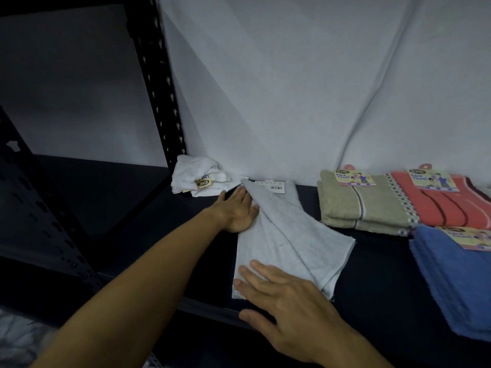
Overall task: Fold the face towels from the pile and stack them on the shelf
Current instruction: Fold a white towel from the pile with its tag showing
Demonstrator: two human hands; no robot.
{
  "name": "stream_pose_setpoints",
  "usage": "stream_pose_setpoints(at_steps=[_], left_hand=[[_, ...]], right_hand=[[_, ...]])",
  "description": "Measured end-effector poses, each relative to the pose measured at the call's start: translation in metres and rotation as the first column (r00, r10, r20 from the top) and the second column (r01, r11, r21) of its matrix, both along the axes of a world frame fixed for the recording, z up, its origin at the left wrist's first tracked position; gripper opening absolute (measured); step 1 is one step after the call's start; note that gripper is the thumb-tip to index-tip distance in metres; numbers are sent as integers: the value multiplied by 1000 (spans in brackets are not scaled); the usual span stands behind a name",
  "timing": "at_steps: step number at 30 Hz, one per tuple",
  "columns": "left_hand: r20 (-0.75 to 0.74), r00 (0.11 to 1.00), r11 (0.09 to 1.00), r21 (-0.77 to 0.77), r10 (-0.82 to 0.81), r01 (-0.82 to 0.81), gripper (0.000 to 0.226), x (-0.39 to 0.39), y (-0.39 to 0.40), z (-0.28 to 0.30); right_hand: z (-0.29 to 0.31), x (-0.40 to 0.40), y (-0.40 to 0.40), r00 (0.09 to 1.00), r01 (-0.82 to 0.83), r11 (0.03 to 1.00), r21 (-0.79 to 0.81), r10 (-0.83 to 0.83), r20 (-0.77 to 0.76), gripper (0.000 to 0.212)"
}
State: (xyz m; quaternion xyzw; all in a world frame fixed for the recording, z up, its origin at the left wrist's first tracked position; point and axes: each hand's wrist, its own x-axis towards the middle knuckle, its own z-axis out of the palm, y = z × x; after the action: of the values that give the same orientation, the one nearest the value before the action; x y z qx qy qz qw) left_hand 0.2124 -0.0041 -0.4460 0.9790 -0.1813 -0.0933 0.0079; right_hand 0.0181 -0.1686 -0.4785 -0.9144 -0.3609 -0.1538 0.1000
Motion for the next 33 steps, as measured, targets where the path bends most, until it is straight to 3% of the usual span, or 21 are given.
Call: stream_pose_setpoints(at_steps=[11, 17, 20, 22, 24, 25, 27, 29, 33], left_hand=[[43, 999, 998, -58, -2, 5, 65, 12, -1, -10], [316, 946, 975, -222, 78, -6, 50, -7, 11, 2], [409, 911, 965, -258, 60, 52, 33, -40, 23, 8], [404, 913, 925, -363, 51, 110, 24, -72, 33, 11], [389, 920, 865, -475, 40, 163, 24, -109, 40, 11], [380, 924, 844, -505, 28, 183, 27, -127, 42, 10], [362, 932, 836, -514, 9, 191, 27, -159, 43, 3], [376, 926, 844, -504, 23, 183, 23, -179, 41, -7], [433, 900, 830, -521, 57, 199, 32, -196, 39, -16]], right_hand=[[-2, 2, 2, 999, -35, 999, -40, 37, 37, 49], [-1, 1, 3, 996, -30, 998, -55, 34, 88, 51], [11, -5, -6, 981, -51, 986, 158, 19, 194, 44], [23, -7, -24, 961, 73, 903, 422, -178, 214, 34], [39, -2, -49, 853, 404, 715, 571, -520, 48, 25], [45, 4, -61, 757, 588, 603, 539, -645, -105, 23], [51, 21, -80, 546, 835, 456, 307, -759, -355, 30], [53, 33, -86, 437, 894, 429, 129, -771, -464, 40], [50, 45, -83, 370, 916, 396, 62, -775, -512, 50]])
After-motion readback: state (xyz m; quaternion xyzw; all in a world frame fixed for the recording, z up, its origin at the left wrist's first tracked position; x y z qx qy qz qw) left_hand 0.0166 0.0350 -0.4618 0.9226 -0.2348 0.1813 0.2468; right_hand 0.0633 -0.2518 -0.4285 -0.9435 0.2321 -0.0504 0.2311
